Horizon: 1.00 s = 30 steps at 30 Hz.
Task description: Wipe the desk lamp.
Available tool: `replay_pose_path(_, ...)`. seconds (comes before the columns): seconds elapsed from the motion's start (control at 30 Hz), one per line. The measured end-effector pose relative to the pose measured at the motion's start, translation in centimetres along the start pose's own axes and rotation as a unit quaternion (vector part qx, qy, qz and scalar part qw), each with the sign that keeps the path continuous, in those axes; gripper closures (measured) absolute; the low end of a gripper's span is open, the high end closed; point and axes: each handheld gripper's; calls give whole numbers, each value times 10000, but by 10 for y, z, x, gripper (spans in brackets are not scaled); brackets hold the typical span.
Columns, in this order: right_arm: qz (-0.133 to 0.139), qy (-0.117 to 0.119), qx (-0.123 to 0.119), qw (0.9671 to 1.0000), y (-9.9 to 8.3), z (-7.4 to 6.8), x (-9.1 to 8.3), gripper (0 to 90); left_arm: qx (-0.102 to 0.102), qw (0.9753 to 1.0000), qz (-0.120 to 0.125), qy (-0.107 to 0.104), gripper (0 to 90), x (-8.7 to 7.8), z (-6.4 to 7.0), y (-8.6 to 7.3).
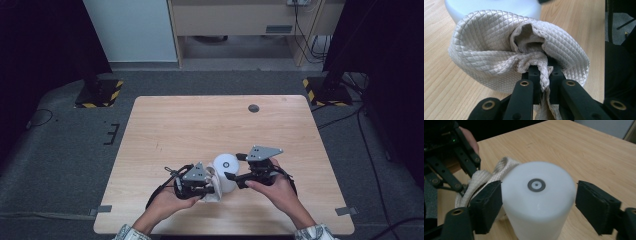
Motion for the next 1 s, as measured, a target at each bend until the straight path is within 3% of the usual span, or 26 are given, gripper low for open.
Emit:
replay_pose_path(0.23, 183, -125, 171, 9996, 9, 9, 5, 341, 3, 10000, -15, -9, 843, 3, 1, -1)
replay_pose_path(0.53, -18, -98, 293, 9995, 8, 17, 14, 412, 25, 10000, -67, -15, 843, 10, 3, -3)
replay_pose_path(0.77, 6, 28, 366, 9993, 8, 18, 16, 450, 60, 9999, 85, -14, 840, 12, 5, -2)
replay_pose_path(1.0, 46, 55, 413, 9991, 6, 18, 17, 453, -24, 9991, 425, -87, 839, 15, 12, 9)
Point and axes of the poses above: each handheld gripper's, and its own axes: x roughly forward along the jaws, y roughly out of its top, z roughly to its right
